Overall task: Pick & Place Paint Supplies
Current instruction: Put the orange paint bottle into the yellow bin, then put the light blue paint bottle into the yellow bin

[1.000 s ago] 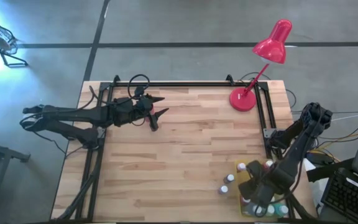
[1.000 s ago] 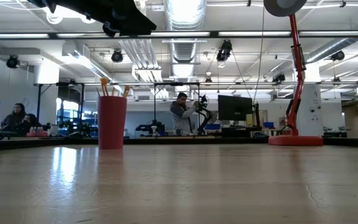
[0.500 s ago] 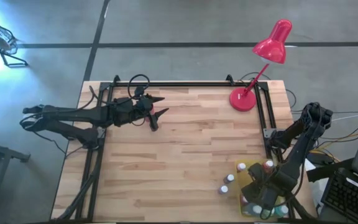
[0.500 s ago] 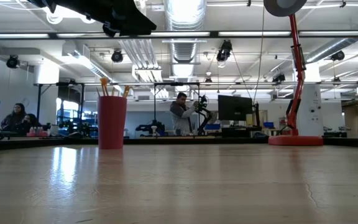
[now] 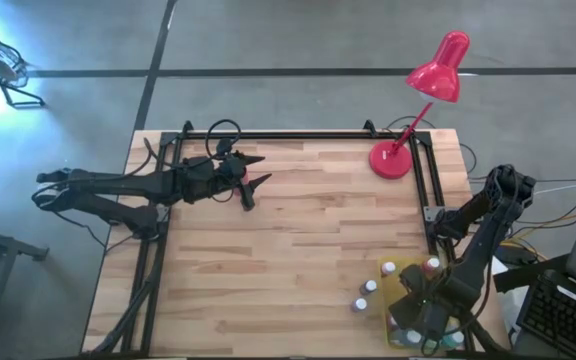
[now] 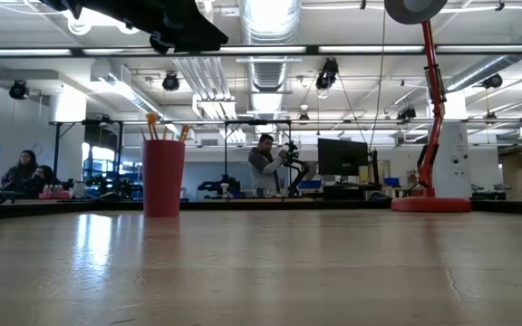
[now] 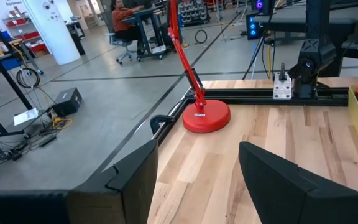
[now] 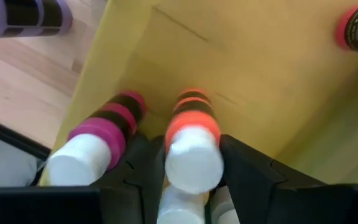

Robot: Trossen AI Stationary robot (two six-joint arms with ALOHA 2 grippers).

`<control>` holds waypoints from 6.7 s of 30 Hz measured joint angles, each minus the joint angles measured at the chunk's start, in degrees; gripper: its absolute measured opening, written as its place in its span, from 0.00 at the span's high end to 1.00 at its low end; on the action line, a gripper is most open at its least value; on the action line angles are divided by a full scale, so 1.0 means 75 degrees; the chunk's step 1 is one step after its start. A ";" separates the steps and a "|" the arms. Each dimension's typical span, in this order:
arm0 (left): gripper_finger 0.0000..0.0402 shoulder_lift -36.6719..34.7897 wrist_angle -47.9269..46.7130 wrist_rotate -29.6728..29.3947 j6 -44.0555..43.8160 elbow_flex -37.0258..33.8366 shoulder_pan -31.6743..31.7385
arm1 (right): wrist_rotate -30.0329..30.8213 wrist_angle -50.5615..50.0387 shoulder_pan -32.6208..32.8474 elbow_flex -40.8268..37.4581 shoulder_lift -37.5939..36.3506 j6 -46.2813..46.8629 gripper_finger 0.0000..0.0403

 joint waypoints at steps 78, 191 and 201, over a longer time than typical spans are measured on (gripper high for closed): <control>0.43 0.0000 -0.0030 0.0000 0.0000 0.0000 0.0000 | -0.0215 -0.1271 -0.2704 0.3957 0.2973 -1.0414 0.52; 0.43 0.0000 -0.0037 0.0000 0.0000 0.0000 0.0000 | 0.0295 -0.1703 -0.1232 0.1675 -0.0206 -0.5485 0.72; 0.43 0.0000 -0.0037 0.0000 0.0000 0.0000 0.0000 | 0.0057 -0.0487 -0.1233 0.0617 -0.0086 -0.5403 0.72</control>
